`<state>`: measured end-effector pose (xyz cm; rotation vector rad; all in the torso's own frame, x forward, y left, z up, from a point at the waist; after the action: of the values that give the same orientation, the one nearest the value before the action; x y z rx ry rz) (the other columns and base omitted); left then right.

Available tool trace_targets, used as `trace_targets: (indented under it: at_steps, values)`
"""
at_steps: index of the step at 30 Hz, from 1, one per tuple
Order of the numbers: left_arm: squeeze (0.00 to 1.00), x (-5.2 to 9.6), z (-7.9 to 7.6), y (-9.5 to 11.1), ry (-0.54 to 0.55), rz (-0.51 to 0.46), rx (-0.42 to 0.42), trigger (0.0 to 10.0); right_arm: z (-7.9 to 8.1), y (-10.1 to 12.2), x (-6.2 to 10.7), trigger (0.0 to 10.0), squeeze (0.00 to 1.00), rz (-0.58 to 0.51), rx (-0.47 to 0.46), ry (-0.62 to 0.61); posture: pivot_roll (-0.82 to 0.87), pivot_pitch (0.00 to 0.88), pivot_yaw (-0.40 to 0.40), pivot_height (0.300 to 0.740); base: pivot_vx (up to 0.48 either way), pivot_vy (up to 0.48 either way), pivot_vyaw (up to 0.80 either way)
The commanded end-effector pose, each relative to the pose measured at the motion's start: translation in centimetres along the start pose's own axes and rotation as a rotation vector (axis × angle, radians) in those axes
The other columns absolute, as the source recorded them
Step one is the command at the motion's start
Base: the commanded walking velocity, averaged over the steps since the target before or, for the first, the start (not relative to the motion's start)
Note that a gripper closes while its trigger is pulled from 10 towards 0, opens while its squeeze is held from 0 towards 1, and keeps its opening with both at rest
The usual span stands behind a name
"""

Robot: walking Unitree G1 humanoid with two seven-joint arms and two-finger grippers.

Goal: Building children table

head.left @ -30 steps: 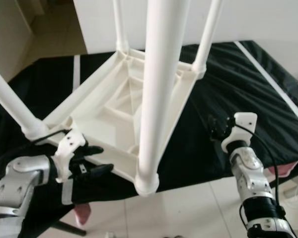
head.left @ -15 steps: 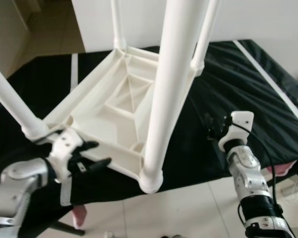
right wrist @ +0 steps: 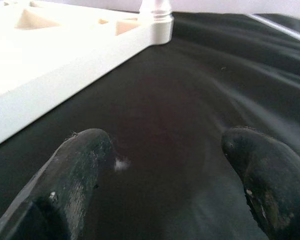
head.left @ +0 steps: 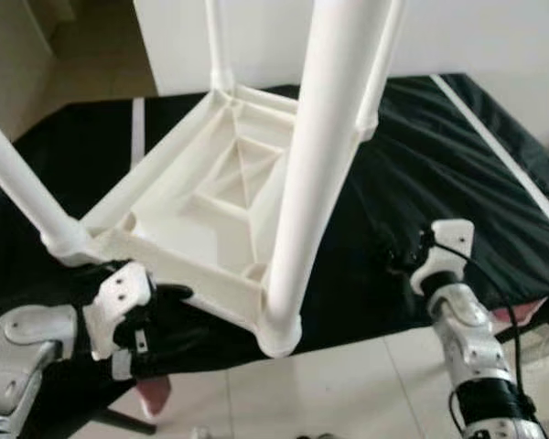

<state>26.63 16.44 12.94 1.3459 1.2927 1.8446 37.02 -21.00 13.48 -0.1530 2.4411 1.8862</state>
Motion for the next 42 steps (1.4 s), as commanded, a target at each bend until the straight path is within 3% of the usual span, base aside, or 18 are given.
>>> trace_targets:
  at_steps: [1, 8, 11, 13, 20, 26, 32, 33, 35, 37, 42]
  values:
    - [0.00, -0.3, 0.5, -1.5, 0.025, 0.071, -0.018, 10.0, -0.2, 0.0, 0.1, 10.0, 0.00, 0.002, -0.006, -0.005, 0.08, 0.080, -0.047, 0.740, 0.000, 0.000, 0.00]
    - [0.00, -0.6, 2.0, -0.1, 0.076, 0.009, -0.040, 10.0, 0.2, 0.4, -0.2, 10.0, 0.00, -0.007, -0.010, 0.000, 0.07, 0.078, -0.049, 0.740, 0.000, 0.000, 0.00]
    - [0.00, -0.2, 2.5, 1.6, 0.078, -0.084, -0.019, 10.0, 0.1, 0.4, -0.2, 10.0, 0.00, -0.008, -0.007, 0.000, 0.07, 0.077, -0.050, 0.740, 0.000, 0.000, 0.00]
    - [0.00, -0.1, 2.9, 1.9, 0.085, -0.090, -0.031, 10.0, 0.0, 0.5, -0.2, 10.0, 0.00, -0.009, -0.006, 0.000, 0.07, 0.079, -0.054, 0.740, 0.000, 0.000, 0.00]
    - [0.00, -1.0, 3.6, 0.6, 0.095, -0.025, -0.057, 10.0, 0.1, 0.9, -0.5, 10.0, 0.00, -0.021, -0.002, 0.010, 0.06, 0.078, -0.056, 0.740, 0.000, 0.000, 0.00]
    - [0.00, -1.0, 4.8, -1.6, 0.114, 0.120, -0.146, 10.0, -0.2, 1.0, -0.6, 10.0, 0.00, -0.024, 0.003, 0.006, 0.06, 0.079, -0.054, 0.740, 0.000, 0.000, 0.00]
    - [0.00, -1.0, 5.6, -2.3, 0.130, 0.166, -0.147, 10.0, -0.2, 1.1, -0.7, 10.0, 0.00, -0.025, 0.003, 0.003, 0.05, 0.081, -0.051, 0.740, 0.000, 0.000, 0.00]
    - [0.00, -1.1, 7.0, -3.0, 0.193, 0.223, -0.166, 10.0, -0.3, 1.2, -0.7, 10.0, 0.00, -0.026, 0.000, -0.001, 0.06, 0.083, -0.048, 0.740, 0.000, 0.000, 0.00]
    - [0.00, -1.2, 7.7, -3.1, 0.225, 0.240, -0.170, 10.0, -0.3, 1.2, -0.7, 10.0, 0.00, -0.027, -0.001, -0.002, 0.06, 0.083, -0.048, 0.740, 0.000, 0.000, 0.00]
    - [0.00, -1.3, 8.4, -3.3, 0.265, 0.255, -0.150, 10.0, -0.2, 1.2, -0.8, 10.0, 0.00, -0.027, -0.001, -0.003, 0.05, 0.085, -0.044, 0.740, 0.000, 0.000, 0.00]
    - [0.00, -1.7, 9.5, -3.5, 0.331, 0.214, 0.029, 10.0, -0.3, 1.3, -0.7, 10.0, 0.00, -0.030, -0.006, -0.018, 0.05, 0.089, -0.029, 0.740, 0.000, 0.000, 0.00]
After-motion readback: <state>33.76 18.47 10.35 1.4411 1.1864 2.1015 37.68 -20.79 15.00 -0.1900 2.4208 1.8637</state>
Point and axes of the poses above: a point about 5 cm out from each wrist's last joint towards the gripper, its own x axis pointing back from the gripper into the wrist, its own y axis along the axis of the wrist's last joint, z = x × y, the point moved 6 cm from there along -x, pointing out of the wrist towards the gripper, and after that the axes turned 13 degrees about x, right-handed, at the moved point
